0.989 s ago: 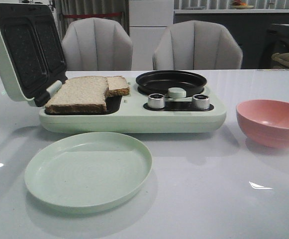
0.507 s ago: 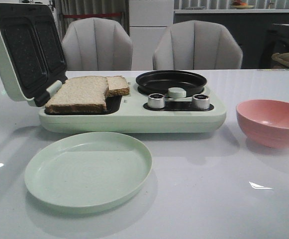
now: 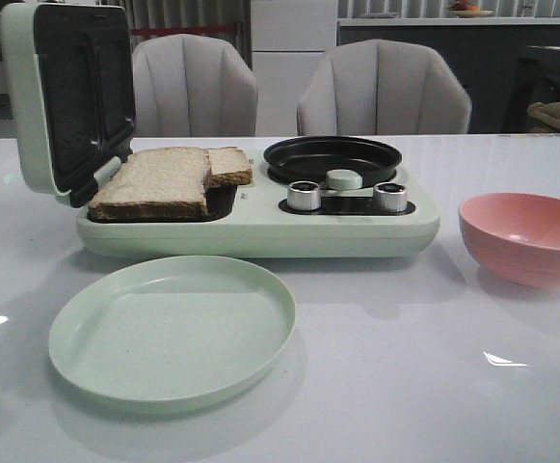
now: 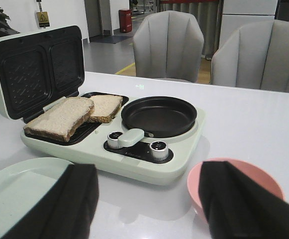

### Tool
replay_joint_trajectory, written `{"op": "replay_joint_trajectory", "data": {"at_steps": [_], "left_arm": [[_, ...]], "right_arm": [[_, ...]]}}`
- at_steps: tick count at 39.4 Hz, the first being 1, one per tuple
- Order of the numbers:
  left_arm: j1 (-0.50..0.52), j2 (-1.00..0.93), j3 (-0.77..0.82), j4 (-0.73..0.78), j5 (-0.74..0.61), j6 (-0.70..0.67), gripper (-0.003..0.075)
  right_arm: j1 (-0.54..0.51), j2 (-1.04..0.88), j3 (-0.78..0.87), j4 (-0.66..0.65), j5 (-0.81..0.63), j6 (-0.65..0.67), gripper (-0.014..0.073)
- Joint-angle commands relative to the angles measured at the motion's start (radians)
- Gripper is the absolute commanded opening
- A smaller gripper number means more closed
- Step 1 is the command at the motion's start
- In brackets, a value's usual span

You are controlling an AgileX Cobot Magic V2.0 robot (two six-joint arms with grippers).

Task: Make breakfast with bread and shrimp
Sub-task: 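Grasp the sandwich maker lid handle with the left gripper and close it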

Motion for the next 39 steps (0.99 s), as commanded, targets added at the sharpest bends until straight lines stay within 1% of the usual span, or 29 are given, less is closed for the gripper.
{"op": "replay_joint_trajectory", "data": {"at_steps": [1,7,12,18,22,34,39], "left_arm": [[-0.061,-0.04,-0.026,-0.05,0.052,0.077,0.0295],[-0.147,-0.04,-0.026,-0.053,0.047,0.158,0.03],[-0.219,-0.04,-0.026,-0.034,0.017,0.221,0.0304],[-0.303,-0.04,-0.026,0.069,-0.051,0.24,0.0304],[-0.341,-0.04,-0.026,0.14,-0.077,0.24,0.0304],[-0.356,-0.049,-0.029,0.194,-0.071,0.24,0.0304],[-0.356,-0.086,-0.066,0.312,-0.057,0.24,0.0304]], "right_arm": [[-0.002,0.007,-0.027,0.003,-0.079,-0.009,0.0538],[-0.002,0.007,-0.027,0.003,-0.079,-0.009,0.0538],[-0.002,0.007,-0.027,0.003,-0.079,-0.009,0.0538],[-0.002,0.007,-0.027,0.003,-0.079,-0.009,0.0538],[-0.002,0.007,-0.027,0.003,-0.079,-0.009,0.0538],[-0.002,0.007,-0.027,0.003,-0.079,-0.009,0.0538],[-0.002,0.007,-0.027,0.003,-0.079,-0.009,0.0538]]}}
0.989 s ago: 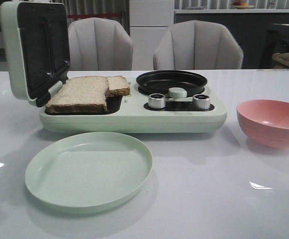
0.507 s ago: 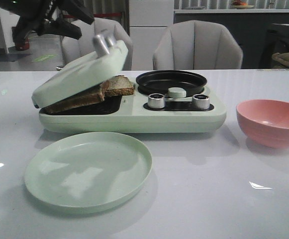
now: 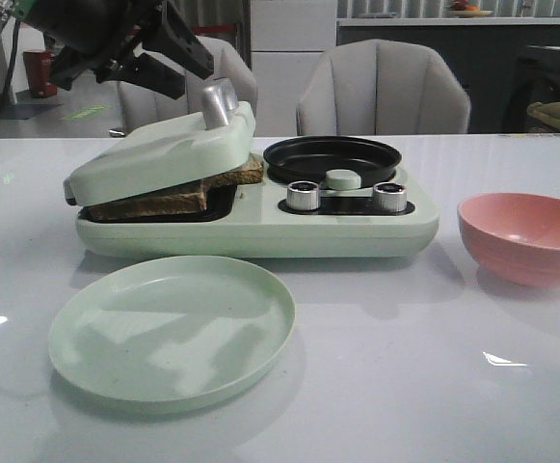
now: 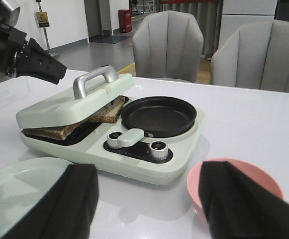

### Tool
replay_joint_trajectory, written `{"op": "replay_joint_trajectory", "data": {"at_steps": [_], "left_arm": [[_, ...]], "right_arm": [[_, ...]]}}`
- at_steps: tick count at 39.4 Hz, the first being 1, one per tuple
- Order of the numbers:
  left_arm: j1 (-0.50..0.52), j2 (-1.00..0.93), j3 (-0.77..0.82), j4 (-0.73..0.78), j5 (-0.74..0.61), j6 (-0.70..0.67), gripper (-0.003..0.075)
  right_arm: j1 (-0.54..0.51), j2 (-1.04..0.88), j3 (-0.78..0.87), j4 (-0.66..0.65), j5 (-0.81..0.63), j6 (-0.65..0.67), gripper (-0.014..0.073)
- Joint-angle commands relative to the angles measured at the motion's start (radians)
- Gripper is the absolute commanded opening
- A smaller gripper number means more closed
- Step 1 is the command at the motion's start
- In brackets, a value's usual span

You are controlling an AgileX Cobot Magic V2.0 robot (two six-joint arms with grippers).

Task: Make breakfast with bread and shrimp
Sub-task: 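Grasp the sandwich maker lid handle with the left gripper and close it, then release the lid handle and raise the left gripper away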

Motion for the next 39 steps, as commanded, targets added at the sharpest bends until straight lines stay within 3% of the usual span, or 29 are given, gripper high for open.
{"op": "replay_joint_trajectory", "data": {"at_steps": [1,9,24,28,39], "left_arm": [[-0.007,-0.087,-0.068,0.054,0.024,-0.001,0.0304],[-0.007,-0.183,-0.122,0.36,0.022,-0.145,0.0304],[-0.007,-0.406,-0.153,1.164,0.036,-0.551,0.0302],[-0.007,-0.469,-0.153,1.245,0.06,-0.615,0.0302],[-0.007,-0.664,-0.106,1.245,0.088,-0.616,0.0302]], "right_arm": [[-0.002,0.007,-0.027,0.003,-0.079,-0.009,0.0538],[-0.002,0.007,-0.027,0.003,-0.079,-0.009,0.0538],[-0.002,0.007,-0.027,0.003,-0.079,-0.009,0.0538],[-0.002,0.007,-0.027,0.003,-0.079,-0.009,0.0538],[-0.002,0.007,-0.027,0.003,-0.079,-0.009,0.0538]]}}
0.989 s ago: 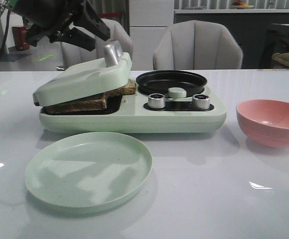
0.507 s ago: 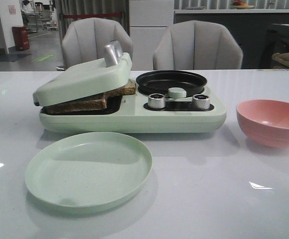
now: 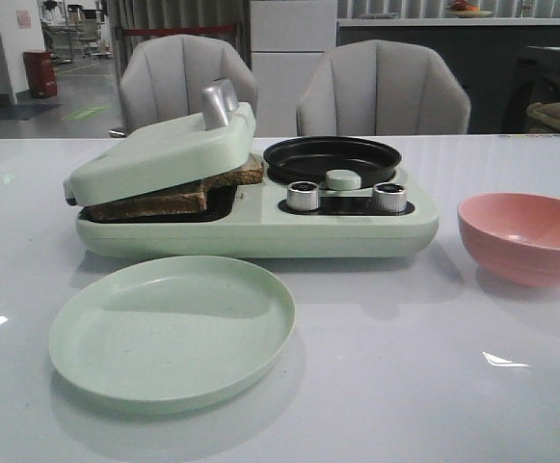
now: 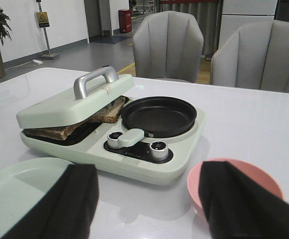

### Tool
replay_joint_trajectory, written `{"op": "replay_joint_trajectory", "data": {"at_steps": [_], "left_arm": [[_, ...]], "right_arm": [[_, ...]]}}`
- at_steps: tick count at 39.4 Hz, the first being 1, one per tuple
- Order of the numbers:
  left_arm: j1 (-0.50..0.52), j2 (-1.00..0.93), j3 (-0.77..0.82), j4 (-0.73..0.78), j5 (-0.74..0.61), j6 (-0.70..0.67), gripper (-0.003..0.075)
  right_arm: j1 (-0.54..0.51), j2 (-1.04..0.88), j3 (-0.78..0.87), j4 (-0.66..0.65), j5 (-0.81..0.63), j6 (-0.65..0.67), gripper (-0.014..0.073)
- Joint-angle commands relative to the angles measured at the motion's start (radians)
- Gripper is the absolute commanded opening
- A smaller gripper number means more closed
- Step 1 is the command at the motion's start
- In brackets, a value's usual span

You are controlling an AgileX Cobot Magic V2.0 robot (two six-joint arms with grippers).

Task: Make breakfast with bread and shrimp
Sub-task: 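Release the lid handle and raise the left gripper away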

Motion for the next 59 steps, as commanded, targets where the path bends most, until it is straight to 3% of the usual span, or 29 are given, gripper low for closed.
{"op": "replay_joint_trajectory", "data": {"at_steps": [1,20,42,46,59], "left_arm": [[-0.007,-0.091,0.013,0.0,-0.064,-0.015,0.0302],[-0.007,-0.549,0.543,-0.165,-0.294,-0.019,0.0301],[-0.007,-1.107,1.06,-0.265,-0.424,-0.019,0.0301],[-0.007,-1.135,1.091,-0.265,-0.487,-0.019,0.0301],[-0.007,-1.135,1.106,-0.327,-0.461,-0.019,0.0301]], "right_arm": [[-0.002,0.007,-0.027,0.003,-0.079,-0.009,0.0538],[-0.002,0.007,-0.027,0.003,-0.079,-0.009,0.0538],[-0.002,0.007,-0.027,0.003,-0.079,-0.009,0.0538],[-0.002,0.007,-0.027,0.003,-0.079,-0.009,0.0538],[-0.002,0.007,-0.027,0.003,-0.079,-0.009,0.0538]]}}
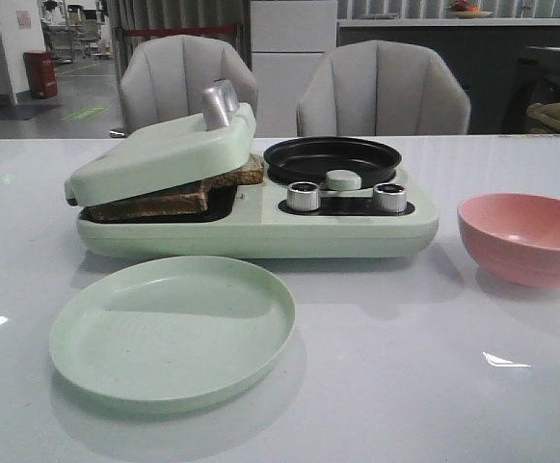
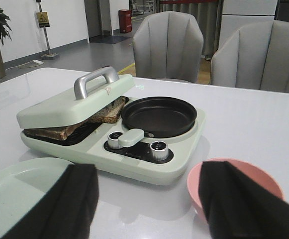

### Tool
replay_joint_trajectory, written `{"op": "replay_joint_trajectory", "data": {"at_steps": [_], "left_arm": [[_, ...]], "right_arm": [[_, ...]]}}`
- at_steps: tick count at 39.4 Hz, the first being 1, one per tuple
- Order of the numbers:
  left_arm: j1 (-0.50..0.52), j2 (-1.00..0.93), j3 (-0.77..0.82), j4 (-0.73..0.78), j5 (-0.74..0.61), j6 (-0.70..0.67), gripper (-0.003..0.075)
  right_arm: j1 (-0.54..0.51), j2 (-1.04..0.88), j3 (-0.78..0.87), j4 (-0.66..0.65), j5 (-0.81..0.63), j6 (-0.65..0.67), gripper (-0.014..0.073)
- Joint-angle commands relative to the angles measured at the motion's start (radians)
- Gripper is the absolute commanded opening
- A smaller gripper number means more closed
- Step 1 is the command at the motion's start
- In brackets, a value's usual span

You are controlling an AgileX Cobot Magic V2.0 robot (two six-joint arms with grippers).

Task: Make breakfast with bread and shrimp

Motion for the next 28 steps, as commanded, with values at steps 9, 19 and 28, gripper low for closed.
{"op": "replay_joint_trajectory", "data": {"at_steps": [9,19,28], "left_arm": [[-0.007,0.01,-0.023,-0.021,-0.075,-0.01,0.023],[-0.007,0.01,-0.023,-0.014,-0.069,-0.01,0.0113],[-0.007,0.01,-0.023,-0.014,-0.069,-0.01,0.0114]], "right_arm": [[-0.002,0.007,-0.027,0.003,-0.079,-0.009,0.0538],[-0.003,0.007,-0.027,0.003,-0.123,-0.009,0.0538],[-0.003,0.007,-0.029,0.007,-0.143,-0.009,0.0538]]}}
